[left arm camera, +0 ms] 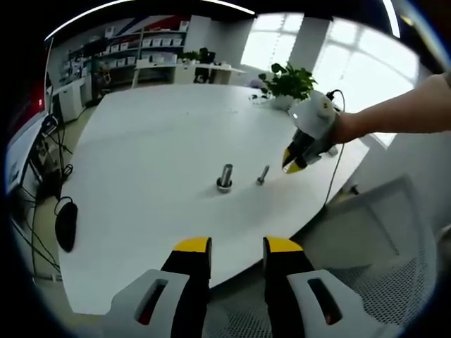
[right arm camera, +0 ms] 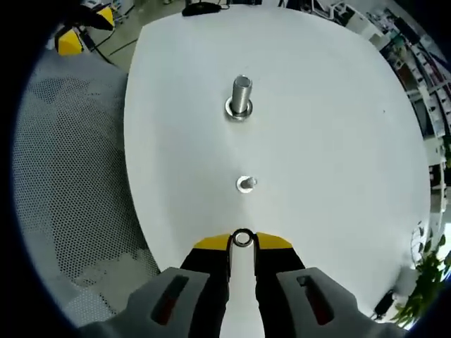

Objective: Place the washer onto the threaded stud by aligning its center hole with the stud, sliding it down to the base, and recovering from edge contact or off-axis alignment until the washer reaches the visible bottom stop.

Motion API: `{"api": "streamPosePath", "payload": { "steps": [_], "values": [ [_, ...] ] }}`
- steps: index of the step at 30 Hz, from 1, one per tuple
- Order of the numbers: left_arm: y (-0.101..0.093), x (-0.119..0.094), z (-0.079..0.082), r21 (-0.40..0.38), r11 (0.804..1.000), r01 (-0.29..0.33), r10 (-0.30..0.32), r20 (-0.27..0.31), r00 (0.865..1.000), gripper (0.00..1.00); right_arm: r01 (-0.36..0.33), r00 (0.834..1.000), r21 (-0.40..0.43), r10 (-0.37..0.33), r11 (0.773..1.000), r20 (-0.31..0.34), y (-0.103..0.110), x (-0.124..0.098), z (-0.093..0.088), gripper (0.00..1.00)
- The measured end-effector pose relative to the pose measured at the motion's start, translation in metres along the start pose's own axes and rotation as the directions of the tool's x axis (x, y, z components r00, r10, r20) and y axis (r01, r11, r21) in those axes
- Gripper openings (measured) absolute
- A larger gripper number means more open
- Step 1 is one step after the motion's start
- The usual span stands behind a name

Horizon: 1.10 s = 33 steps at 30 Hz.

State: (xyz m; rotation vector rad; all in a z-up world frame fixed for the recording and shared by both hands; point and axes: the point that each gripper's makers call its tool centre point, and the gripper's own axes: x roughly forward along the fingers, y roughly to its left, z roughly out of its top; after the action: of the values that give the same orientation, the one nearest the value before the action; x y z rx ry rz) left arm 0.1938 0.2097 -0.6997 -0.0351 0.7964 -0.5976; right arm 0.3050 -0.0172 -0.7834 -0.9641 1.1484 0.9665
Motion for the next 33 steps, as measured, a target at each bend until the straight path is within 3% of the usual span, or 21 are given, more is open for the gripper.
{"api": "streamPosePath", "payload": {
  "steps": [7, 18, 33],
  "values": [
    [0.000, 0.001, -0.001, 0.004, 1.000, 0.001, -0.001, -0.004, 1.000, 0.27, 0.022, 0.999, -0.011, -0.021, 1.000, 0.028, -0.011, -0.006, 0.015, 0.14],
    [0.001, 0.000, -0.001, -0.004, 1.000, -0.003, 0.003, -0.003, 1.000, 0.27, 0.024, 0.999, 0.006, -0.024, 1.000, 0.036, -0.030, -0.012, 0.019, 0.14],
    [0.001, 0.001, -0.001, -0.004, 1.000, -0.002, 0.002, -0.005, 1.000, 0.27, 0.031, 0.997, -0.002, -0.030, 1.000, 0.069, -0.027, -0.012, 0.028, 0.14]
  ]
}}
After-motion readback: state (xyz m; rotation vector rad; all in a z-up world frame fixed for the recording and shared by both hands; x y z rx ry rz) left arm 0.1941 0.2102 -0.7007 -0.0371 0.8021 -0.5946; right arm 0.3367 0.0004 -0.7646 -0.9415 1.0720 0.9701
